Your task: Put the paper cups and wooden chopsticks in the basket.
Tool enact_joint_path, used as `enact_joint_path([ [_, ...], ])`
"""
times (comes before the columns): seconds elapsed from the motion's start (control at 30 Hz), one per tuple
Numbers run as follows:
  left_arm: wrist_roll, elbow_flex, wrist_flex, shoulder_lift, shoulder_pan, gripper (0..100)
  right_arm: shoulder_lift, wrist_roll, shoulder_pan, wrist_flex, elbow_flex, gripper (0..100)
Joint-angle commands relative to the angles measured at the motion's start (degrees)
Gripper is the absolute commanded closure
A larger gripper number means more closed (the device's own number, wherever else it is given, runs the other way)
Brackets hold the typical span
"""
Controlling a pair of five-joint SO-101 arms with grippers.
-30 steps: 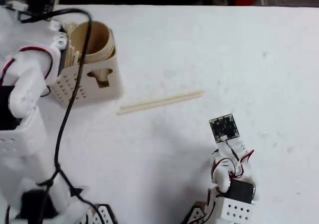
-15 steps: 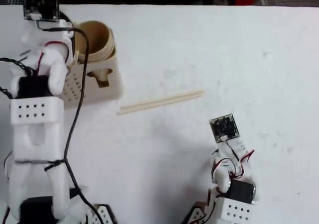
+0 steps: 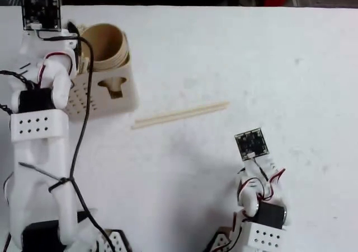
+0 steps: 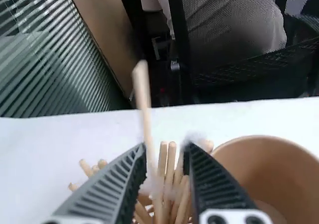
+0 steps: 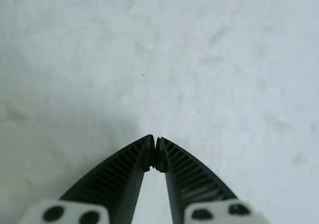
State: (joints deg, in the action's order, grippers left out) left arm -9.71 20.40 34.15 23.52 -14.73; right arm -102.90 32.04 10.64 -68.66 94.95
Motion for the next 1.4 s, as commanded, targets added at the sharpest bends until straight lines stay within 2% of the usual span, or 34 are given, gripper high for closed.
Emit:
enact_joint_path([
  [0.0, 0.7, -7.74, 6.15, 2.24, -0.13, 85, -0.22, 0.44, -0.48, 0.04, -0.18, 97.8],
  [0.17, 0.79, -18.55, 20.22, 2.33, 3.82, 87, -0.22, 0.44, -0.48, 0.04, -0.18, 97.8],
  [0.27, 0.35, -26.55, 31.21, 2.33, 11.12, 87, -0.22, 0.44, -0.48, 0.04, -0.18, 97.8],
  [0.4, 0.0, -35.34, 42.46, 1.63, 24.75, 87, -0.22, 0.44, -0.48, 0.04, -0.18, 97.8],
  [0.53, -7.74, -32.79, 43.52, -2.24, 37.23, 87, -0.22, 0.44, -0.48, 0.04, -0.18, 97.8],
  [0.67, -13.36, -27.78, 42.9, -13.41, 43.12, 87, -0.22, 0.44, -0.48, 0.04, -0.18, 97.8],
  [0.8, -19.08, -27.87, 40.18, -28.44, 43.12, 87, -0.22, 0.44, -0.48, 0.04, -0.18, 97.8],
  [1.0, -24.09, -36.31, 37.63, -46.11, 38.81, 87, -0.22, 0.44, -0.48, 0.04, -0.18, 97.8],
  [1.17, -24.7, -43.34, 39.65, -57.45, 38.02, 87, -0.22, 0.44, -0.48, 0.04, -0.18, 97.8],
  [1.37, -24.53, -50.46, 39.74, -64.48, 35.74, 87, -0.22, 0.44, -0.48, 0.04, -0.18, 97.8],
])
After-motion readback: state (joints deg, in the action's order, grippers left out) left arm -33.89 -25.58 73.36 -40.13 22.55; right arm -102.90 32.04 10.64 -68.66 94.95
